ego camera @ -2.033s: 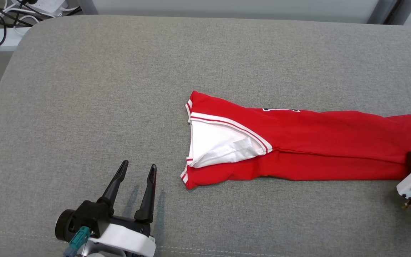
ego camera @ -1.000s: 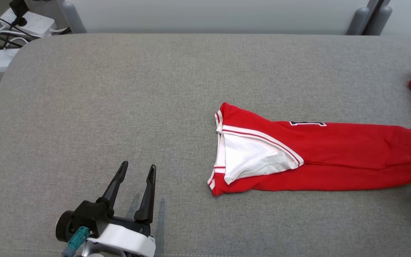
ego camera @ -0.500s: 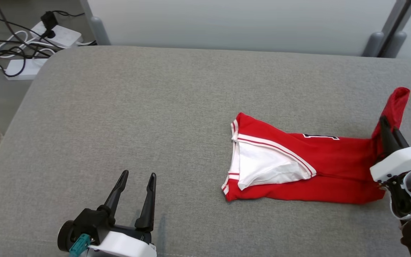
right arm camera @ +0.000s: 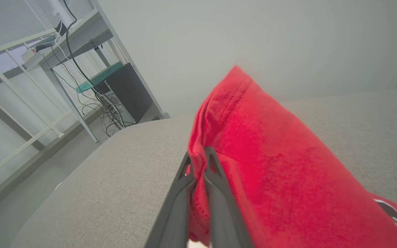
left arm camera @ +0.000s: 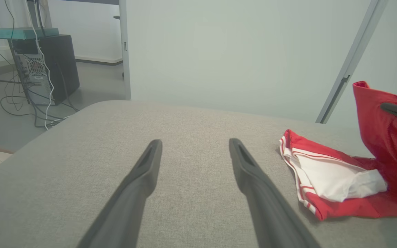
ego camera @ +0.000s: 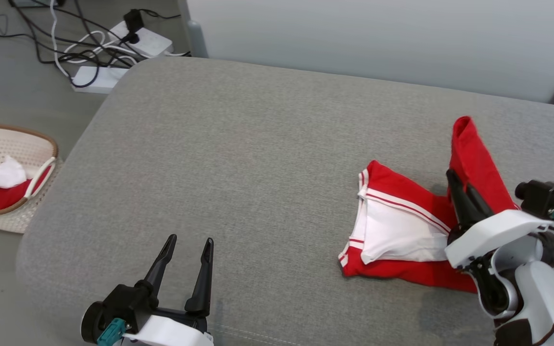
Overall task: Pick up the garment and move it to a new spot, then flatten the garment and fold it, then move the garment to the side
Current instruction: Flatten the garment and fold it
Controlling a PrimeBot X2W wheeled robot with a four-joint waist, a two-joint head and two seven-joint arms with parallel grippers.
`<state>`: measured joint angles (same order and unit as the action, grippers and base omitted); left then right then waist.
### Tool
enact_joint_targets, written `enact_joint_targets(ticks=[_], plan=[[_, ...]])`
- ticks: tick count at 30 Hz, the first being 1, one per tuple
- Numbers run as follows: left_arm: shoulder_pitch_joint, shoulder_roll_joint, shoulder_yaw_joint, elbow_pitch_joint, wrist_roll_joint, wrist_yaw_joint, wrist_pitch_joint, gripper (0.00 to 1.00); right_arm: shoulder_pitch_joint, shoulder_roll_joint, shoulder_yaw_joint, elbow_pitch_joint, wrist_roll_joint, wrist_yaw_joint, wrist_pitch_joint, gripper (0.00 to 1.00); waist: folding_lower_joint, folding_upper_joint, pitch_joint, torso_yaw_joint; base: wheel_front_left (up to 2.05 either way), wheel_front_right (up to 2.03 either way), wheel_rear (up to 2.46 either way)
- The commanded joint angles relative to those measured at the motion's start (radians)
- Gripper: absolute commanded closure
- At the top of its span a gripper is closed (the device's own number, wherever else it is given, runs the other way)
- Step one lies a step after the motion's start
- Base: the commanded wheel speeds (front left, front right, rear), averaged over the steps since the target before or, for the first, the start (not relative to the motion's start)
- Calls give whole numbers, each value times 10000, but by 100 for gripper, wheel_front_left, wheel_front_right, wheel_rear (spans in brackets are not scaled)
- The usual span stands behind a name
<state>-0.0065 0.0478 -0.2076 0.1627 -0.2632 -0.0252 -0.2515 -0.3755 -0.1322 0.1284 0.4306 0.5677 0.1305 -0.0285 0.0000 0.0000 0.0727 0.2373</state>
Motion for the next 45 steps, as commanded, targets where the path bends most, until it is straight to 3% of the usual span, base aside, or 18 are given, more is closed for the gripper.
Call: enact_joint_targets(ticks=[1,10,24,27,29,30,31,39,45], plan=[[-210,24,338,-219,-108,20,-103,0,81,159,78,-384,-288,2,127,100,0,0,-5,243,0,0,0],[-235,24,220,-196,-202,41,-103,0,384,635,95,-200,-912,2,408,100,0,0,11,658,0,0,0],[-321,24,-81,-81,-465,140,-103,0,228,812,649,1215,-1240,2,316,100,0,0,217,1017,0,0,0],[-341,24,-113,-69,-486,176,-103,0,130,816,1007,1507,-1032,2,243,72,0,0,203,1048,0,0,0],[-342,24,-117,-72,-490,197,-103,0,37,817,1270,1663,-868,2,143,41,0,0,185,1057,0,0,0],[-342,24,-120,-75,-490,203,-103,0,-16,817,1406,1730,-795,2,82,15,0,0,181,1062,0,0,0],[-346,24,-121,-85,-492,207,-103,0,-73,817,1535,1789,-723,2,12,0,0,0,178,1067,0,0,0],[-288,24,-87,-166,-490,247,-103,0,-457,818,2595,1853,119,2,-955,0,0,0,78,959,0,0,0],[-251,24,-2,-207,-434,294,-103,0,-688,810,2892,1919,-466,2,-1789,0,0,0,-20,648,0,0,0]])
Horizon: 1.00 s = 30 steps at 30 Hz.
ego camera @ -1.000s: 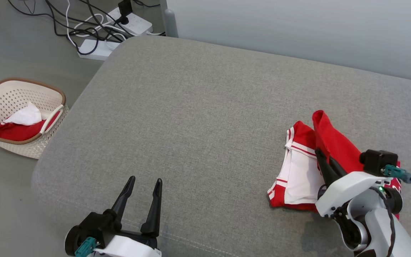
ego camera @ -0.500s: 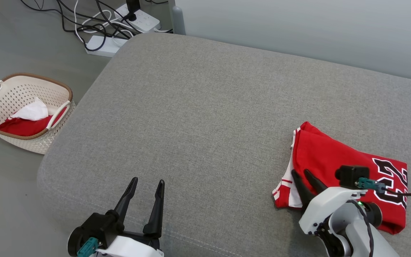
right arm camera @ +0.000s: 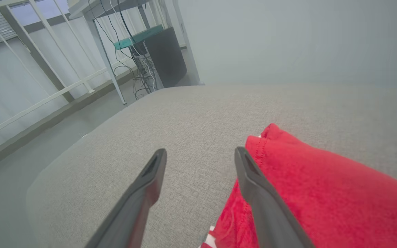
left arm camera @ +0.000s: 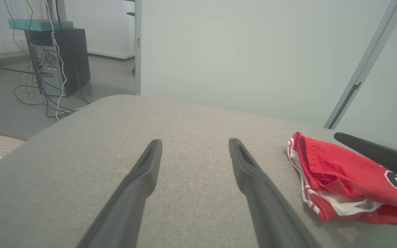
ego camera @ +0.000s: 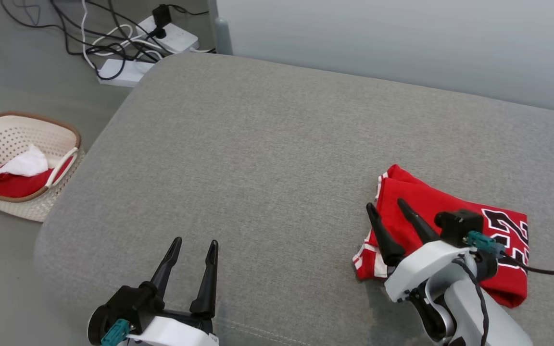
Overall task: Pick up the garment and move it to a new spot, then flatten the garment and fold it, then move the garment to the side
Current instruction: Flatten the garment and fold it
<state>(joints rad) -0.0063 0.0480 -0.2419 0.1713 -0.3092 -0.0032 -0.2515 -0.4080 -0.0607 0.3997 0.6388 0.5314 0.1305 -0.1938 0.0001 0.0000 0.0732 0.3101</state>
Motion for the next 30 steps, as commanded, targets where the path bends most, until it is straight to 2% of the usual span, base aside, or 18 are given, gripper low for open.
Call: enact_joint_targets(ticks=[1,6,13,22,30], plan=[[-273,22,383,-325,57,71,-103,0,-421,68,43,-129,-587,2,-388,0,-1,0,-51,-248,0,0,0],[-326,22,495,-417,145,105,-103,0,-352,-96,-574,-431,-1571,2,-651,0,-1,0,-109,-809,0,0,0],[-513,22,669,-639,198,227,-103,0,273,-221,-1603,-2034,-2775,2,-676,0,-1,0,-132,-1776,0,0,0],[-531,22,973,-667,409,249,-103,0,1172,-189,-2269,-3212,-2748,2,-679,0,-1,0,-327,-2916,0,0,0],[-350,22,1013,-711,469,270,-103,0,2038,-398,-2681,-3786,-2579,2,-679,0,-1,0,-599,-3325,0,0,0]])
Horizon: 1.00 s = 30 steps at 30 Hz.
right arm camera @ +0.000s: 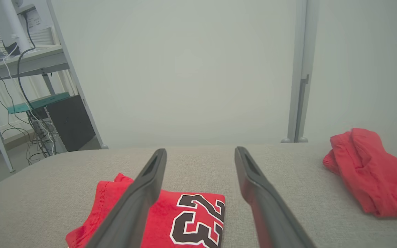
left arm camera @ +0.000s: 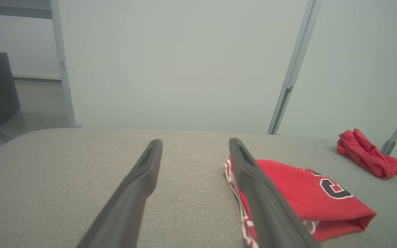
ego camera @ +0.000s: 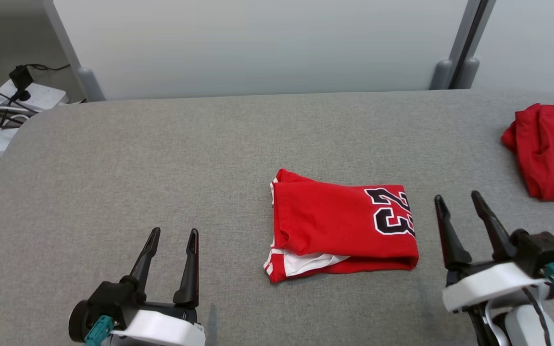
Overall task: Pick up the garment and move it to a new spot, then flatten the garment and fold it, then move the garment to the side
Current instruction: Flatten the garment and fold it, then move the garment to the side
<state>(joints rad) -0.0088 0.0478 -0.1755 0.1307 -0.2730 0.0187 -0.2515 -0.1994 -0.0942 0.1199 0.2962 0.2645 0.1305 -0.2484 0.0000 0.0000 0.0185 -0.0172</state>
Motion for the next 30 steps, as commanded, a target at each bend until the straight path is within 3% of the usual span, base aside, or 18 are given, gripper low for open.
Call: enact_joint_targets(ticks=[1,14,30], plan=[[-294,24,351,-305,111,48,-103,0,66,-87,50,-404,123,2,-133,0,0,0,-75,-69,0,0,0],[329,24,302,-775,412,-55,-103,0,1563,-390,-477,-804,515,2,-133,0,0,0,-359,17,0,0,0],[482,24,223,-855,551,-150,-103,0,1767,-369,-477,-735,613,2,-133,0,0,0,-407,140,0,0,0]])
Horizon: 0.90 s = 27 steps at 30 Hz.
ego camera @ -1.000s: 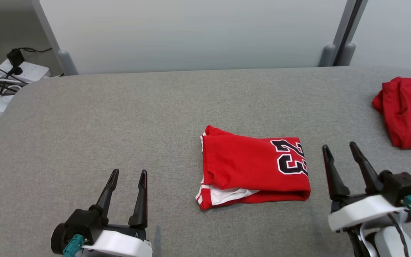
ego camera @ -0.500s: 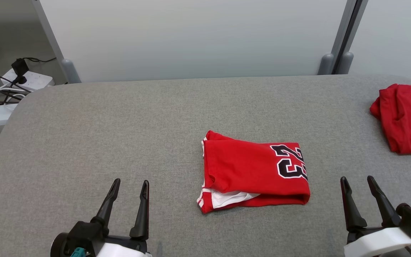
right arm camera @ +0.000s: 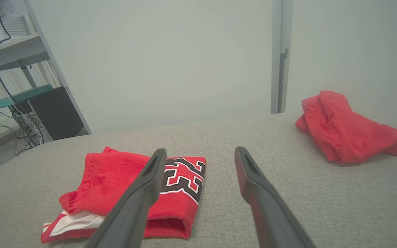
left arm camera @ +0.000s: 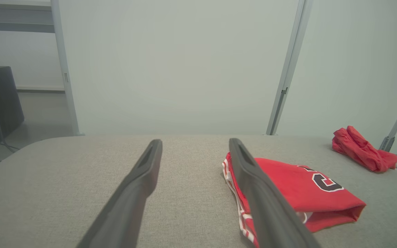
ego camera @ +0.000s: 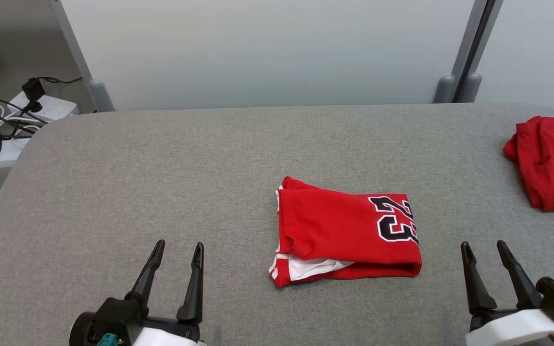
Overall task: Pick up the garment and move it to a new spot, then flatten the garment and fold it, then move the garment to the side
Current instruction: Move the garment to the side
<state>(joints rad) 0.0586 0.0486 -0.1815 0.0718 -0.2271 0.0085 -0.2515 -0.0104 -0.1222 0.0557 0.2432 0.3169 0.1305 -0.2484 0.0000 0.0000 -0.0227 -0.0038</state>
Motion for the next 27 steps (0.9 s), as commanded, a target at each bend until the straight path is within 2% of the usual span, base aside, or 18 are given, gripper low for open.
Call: enact_joint_targets(ticks=[1,7,10,13,20,27], plan=[[-199,16,275,-263,97,-48,-103,0,-128,-70,156,-182,113,2,-133,0,0,0,18,28,0,0,0],[-258,16,260,-278,83,-57,-103,0,-658,20,246,597,642,2,-133,0,0,0,222,149,0,0,0],[-325,16,188,-227,109,-78,-103,0,-1224,239,228,1489,1840,2,-110,0,0,0,340,248,0,0,0],[-456,16,124,-204,106,-98,-103,0,-2003,206,387,2464,2533,2,54,0,0,0,531,377,0,0,0],[-711,16,44,-178,44,-149,-103,0,-3641,37,633,4686,3514,2,778,0,0,0,948,771,0,0,0],[-973,16,-72,-147,-20,-181,-103,0,-4636,-136,932,6071,4418,2,1619,0,0,0,1356,1181,0,0,0]])
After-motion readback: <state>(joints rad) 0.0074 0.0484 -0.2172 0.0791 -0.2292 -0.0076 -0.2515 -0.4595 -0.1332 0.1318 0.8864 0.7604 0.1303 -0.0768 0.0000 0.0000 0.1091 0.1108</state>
